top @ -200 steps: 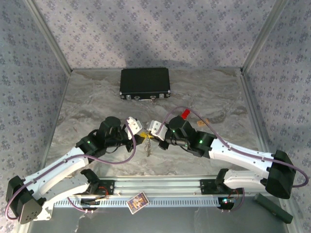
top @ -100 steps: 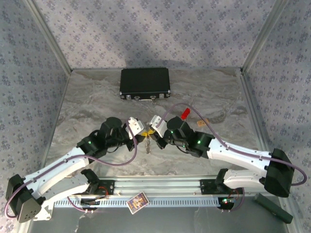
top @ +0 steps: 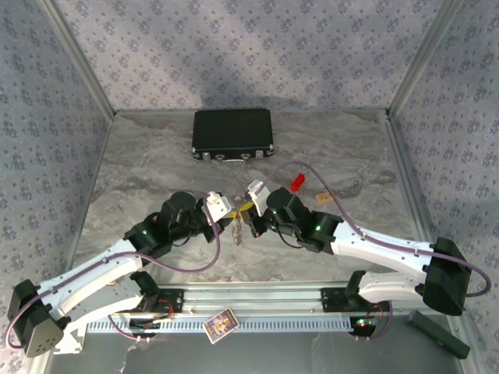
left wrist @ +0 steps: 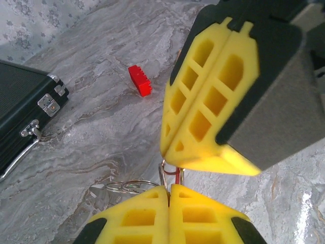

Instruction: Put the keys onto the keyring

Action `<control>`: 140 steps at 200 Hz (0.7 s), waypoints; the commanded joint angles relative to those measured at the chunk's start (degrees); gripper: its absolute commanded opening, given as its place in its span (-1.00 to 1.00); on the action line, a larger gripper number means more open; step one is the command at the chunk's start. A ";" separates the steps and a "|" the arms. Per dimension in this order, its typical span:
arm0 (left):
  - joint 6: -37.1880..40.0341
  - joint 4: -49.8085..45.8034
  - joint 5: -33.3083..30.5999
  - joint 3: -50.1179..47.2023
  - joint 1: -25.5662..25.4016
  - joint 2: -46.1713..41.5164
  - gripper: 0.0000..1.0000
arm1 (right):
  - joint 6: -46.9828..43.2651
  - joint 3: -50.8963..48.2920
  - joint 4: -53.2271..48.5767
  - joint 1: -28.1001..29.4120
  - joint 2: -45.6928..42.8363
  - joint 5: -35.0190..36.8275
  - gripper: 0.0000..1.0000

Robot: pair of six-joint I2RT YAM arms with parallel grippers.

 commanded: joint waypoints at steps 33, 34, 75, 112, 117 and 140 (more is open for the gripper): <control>0.29 5.52 -0.36 -2.38 -0.82 -1.85 -1.00 | 5.22 1.01 0.90 -0.68 0.79 1.60 -1.00; 0.27 5.62 -0.37 -2.45 -0.81 -1.82 -1.00 | 5.33 1.01 0.91 -0.67 0.81 1.58 -1.00; 0.00 7.78 -0.87 -3.82 -0.84 -2.89 -1.00 | 7.19 0.45 1.07 -1.23 1.18 -0.78 -1.00; -0.44 8.81 -0.55 -4.57 -0.80 -3.40 -1.00 | 6.97 -0.24 0.58 -3.19 0.04 -4.39 -0.41; -0.58 9.10 -0.45 -4.74 -0.82 -3.40 -1.00 | 6.78 -0.45 0.46 -3.71 -0.40 -5.00 -0.32; -1.53 10.92 -0.14 -5.64 -0.85 -3.50 -1.00 | 3.17 -1.08 -1.43 -6.75 -3.11 -8.91 0.00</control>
